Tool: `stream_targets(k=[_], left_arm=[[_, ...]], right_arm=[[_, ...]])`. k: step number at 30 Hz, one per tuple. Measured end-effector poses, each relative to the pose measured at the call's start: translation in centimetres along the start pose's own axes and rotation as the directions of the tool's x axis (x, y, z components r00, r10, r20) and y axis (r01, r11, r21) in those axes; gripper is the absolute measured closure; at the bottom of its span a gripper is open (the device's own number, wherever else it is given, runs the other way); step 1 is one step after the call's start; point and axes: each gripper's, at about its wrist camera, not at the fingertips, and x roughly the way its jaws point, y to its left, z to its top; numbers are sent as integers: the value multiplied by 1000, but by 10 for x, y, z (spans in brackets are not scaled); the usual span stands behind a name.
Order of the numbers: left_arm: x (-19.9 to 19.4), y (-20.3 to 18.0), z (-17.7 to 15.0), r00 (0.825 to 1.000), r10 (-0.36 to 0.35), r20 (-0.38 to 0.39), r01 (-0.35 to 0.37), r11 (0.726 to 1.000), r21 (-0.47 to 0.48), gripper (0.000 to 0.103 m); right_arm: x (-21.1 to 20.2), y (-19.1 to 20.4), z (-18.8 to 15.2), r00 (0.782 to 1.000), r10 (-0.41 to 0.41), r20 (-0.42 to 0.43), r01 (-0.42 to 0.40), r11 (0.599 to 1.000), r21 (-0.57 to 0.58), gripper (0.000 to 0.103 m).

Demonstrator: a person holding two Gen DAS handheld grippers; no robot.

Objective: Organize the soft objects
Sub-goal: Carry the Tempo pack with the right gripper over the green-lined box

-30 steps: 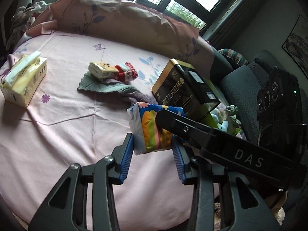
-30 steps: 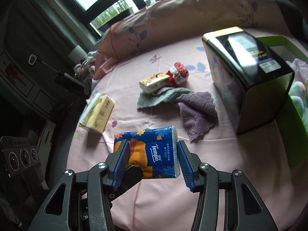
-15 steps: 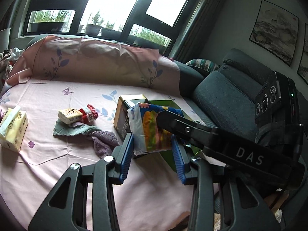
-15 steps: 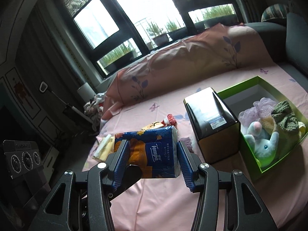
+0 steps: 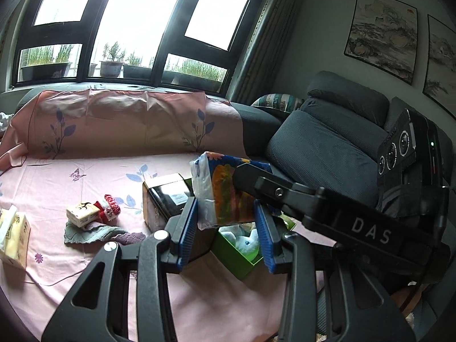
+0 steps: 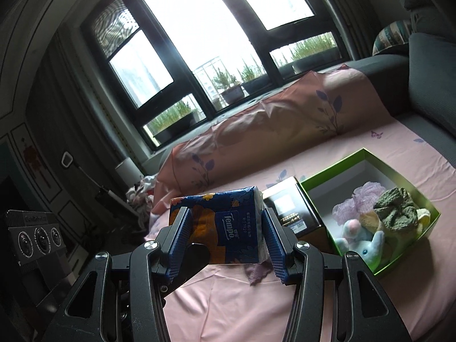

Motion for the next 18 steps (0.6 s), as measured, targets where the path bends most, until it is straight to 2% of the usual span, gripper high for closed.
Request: stream_targets(k=[11,15,18], left_arm=[[38,-27,29,998,-59,-13,60,997,56,65],[57,-36,41,997,-79,-11,80,994,74,66],[79,-41,47,996,-81,-35,84,992,93,67]], right_arm=[[-11,-32,33,996,-45,71,43,998,35,50],[-10,-45,47,993,-59,106,55,998,41,50],[-1,-64,56,993,-65,102,59,997,57,50]])
